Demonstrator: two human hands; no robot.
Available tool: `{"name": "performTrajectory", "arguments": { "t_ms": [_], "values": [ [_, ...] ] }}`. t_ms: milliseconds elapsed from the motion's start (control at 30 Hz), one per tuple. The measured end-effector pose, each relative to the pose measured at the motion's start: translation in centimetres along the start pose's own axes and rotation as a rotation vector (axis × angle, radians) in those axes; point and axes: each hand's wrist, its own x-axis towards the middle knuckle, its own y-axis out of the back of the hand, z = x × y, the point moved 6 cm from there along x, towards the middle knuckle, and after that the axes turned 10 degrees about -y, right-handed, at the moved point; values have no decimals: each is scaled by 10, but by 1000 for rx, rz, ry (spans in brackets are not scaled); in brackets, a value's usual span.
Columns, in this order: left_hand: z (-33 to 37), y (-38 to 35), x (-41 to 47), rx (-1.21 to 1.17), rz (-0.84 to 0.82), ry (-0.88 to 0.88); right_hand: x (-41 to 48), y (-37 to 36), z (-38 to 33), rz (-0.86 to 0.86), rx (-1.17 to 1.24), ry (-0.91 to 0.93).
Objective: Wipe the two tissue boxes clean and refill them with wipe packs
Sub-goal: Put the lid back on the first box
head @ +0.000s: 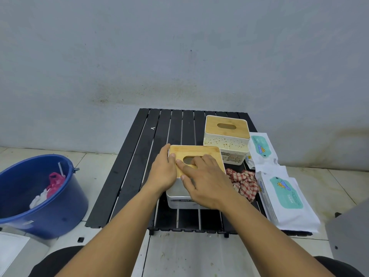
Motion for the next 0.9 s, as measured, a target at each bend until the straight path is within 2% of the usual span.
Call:
{"name": "performTrajectory", "arguments": {
  "t_ms": [67,133,200,267,300,333,400,500,567,733,900],
  "values": [
    [-1,1,1,14,-2,-8,-1,2,2,-16,79,8],
    [5,3,0,145,10,-84,-2,10,9,2,234,-26],
    [20,1,-7,371,25,-238,1,25,28,90,315,-129],
    [41,-8,-18,560,15,-387,2,44,56,190,287,-284],
    [51,-16,-24,638,-5,-439,2,51,70,185,233,-362],
    [57,-26,-29,716,-50,-468,1,52,84,122,154,-432],
    [63,-46,-37,855,-184,-471,-6,41,103,-120,-3,-519],
    [59,-61,-42,948,-298,-434,-21,13,110,-450,-79,-540],
    [54,-61,-40,982,-323,-420,-25,-2,110,-569,-107,-525],
    [40,-44,-26,1012,-330,-384,-23,-21,106,-646,-176,-491],
    [24,-14,1,1001,-326,-342,-21,-25,103,-578,-150,-488]
  ]
}}
